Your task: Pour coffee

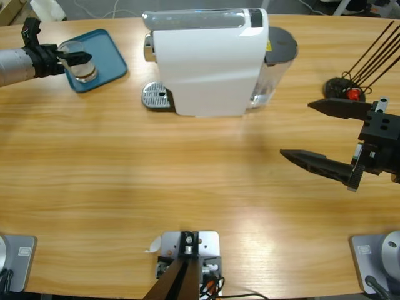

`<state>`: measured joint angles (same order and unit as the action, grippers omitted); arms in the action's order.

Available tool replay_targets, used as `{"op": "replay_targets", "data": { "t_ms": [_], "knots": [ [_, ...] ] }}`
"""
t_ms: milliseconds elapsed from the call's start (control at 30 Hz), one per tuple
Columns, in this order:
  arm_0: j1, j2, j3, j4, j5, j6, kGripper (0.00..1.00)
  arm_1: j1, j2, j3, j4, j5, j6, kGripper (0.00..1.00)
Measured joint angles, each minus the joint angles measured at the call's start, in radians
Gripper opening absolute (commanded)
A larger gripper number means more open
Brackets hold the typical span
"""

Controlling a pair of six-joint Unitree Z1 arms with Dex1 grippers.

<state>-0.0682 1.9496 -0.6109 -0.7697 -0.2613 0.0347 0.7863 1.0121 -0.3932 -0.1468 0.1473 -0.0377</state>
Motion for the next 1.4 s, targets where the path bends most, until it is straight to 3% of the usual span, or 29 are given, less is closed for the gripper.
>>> {"op": "replay_targets", "data": {
  "t_ms": [200, 367, 633, 700, 800, 900, 1300, 1367, 1400],
  "knots": [
    [0.0, -0.032, 0.0, 0.055, 0.0, 0.0, 0.987, 0.0, 0.0, 0.0, 0.0, 0.0, 0.0, 1.0],
    [-0.01, -0.157, -0.002, 0.159, 0.0, 0.0, 0.987, 0.0, 0.0, 0.0, -0.002, 0.0, 0.001, 1.0],
    [-0.172, -0.519, -0.017, 0.464, 0.0, 0.003, 0.985, 0.0, -0.004, -0.01, 0.027, 0.0, 0.07, 1.0],
    [-0.202, -0.601, -0.069, 0.63, 0.0, 0.003, 0.977, 0.0, -0.02, -0.04, 0.112, -0.012, 0.102, 1.0],
    [-0.231, -0.646, -0.304, 1.096, -0.034, 0.019, 0.982, -0.02, -0.045, -0.155, 0.334, -0.035, 0.135, 1.0],
    [-0.271, -0.653, -0.415, 1.282, -0.066, 0.055, 0.988, -0.076, -0.043, -0.258, 0.474, -0.038, 0.139, 0.996],
    [-0.31, -0.794, -0.381, 1.344, -0.048, 0.059, 0.97, -0.115, 0.09, -0.391, 0.595, -0.094, 0.133, 1.0],
    [-0.326, -0.826, -0.358, 1.347, -0.046, 0.059, 0.731, -0.115, 0.097, -0.391, 0.595, -0.099, 0.133, 1.0],
    [-0.338, -0.839, -0.347, 1.348, -0.045, 0.056, 0.692, -0.115, 0.1, -0.39, 0.592, -0.1, 0.133, 1.0]
  ]
}}
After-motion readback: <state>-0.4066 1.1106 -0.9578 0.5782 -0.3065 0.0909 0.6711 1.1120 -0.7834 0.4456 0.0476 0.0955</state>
